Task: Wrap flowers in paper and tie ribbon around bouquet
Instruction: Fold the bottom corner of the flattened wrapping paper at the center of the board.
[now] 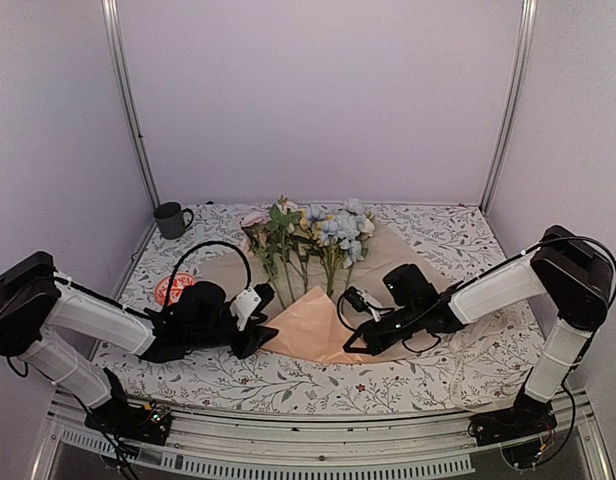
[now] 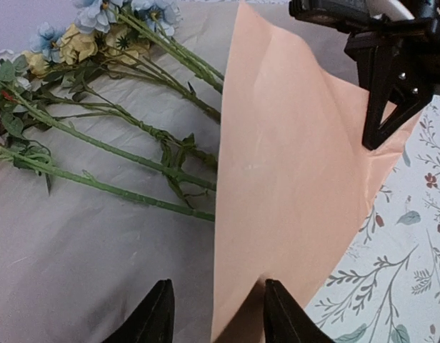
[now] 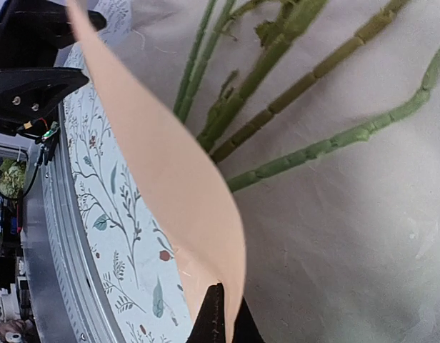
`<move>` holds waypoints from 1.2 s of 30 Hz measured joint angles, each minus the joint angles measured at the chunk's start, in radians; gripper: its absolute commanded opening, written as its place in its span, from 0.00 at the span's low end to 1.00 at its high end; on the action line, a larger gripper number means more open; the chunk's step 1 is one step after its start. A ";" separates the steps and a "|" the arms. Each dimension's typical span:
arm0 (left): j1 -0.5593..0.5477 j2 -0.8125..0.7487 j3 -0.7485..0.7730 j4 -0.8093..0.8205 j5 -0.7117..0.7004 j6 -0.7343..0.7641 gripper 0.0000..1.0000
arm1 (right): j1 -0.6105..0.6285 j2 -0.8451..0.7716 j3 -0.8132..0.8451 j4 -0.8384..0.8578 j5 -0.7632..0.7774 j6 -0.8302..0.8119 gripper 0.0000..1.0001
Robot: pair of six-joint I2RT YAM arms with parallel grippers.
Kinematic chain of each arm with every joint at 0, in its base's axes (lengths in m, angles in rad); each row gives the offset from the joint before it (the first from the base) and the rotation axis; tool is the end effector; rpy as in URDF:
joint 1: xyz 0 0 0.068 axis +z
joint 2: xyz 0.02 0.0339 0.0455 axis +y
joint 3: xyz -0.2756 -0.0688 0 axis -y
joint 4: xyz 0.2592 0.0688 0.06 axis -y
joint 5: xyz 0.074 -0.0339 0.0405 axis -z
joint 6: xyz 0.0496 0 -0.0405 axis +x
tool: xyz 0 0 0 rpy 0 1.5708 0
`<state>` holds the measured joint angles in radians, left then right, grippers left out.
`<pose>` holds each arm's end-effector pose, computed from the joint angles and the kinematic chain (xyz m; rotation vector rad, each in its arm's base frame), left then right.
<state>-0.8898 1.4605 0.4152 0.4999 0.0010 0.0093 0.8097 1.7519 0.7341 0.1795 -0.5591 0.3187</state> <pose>0.1745 -0.2154 0.1292 0.9396 1.9459 -0.5194 0.2116 0.2603 0.1093 -0.9004 2.4278 1.1522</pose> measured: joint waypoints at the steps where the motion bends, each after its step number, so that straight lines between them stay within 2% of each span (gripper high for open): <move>1: 0.000 -0.001 0.005 -0.015 -0.014 -0.003 0.48 | -0.008 0.014 0.002 0.000 -0.002 0.008 0.00; 7: 0.001 0.013 0.065 -0.124 -0.100 -0.025 0.50 | -0.020 0.050 0.044 -0.005 -0.003 0.042 0.00; 17: 0.001 0.105 0.112 -0.261 -0.137 -0.093 0.48 | -0.020 0.074 0.136 -0.102 0.032 0.065 0.00; 22: -0.004 0.083 0.144 -0.325 -0.183 -0.112 0.49 | -0.021 0.089 0.150 -0.154 0.071 0.092 0.09; 24: -0.019 0.059 0.171 -0.357 -0.205 -0.107 0.49 | -0.021 0.092 0.151 -0.174 0.086 0.109 0.10; 27: -0.068 0.041 0.226 -0.391 -0.228 -0.088 0.49 | -0.022 0.092 0.158 -0.189 0.106 0.132 0.17; 32: -0.151 0.049 0.283 -0.421 -0.220 -0.065 0.49 | -0.022 0.091 0.163 -0.190 0.113 0.158 0.18; 36: -0.161 0.106 0.289 -0.425 -0.222 -0.054 0.48 | -0.021 0.091 0.163 -0.191 0.116 0.170 0.18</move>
<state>-1.0508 1.5669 0.7044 0.0750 -0.2207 -0.0448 0.7883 1.8431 0.8970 -0.0116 -0.4427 0.4889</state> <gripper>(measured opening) 0.490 0.179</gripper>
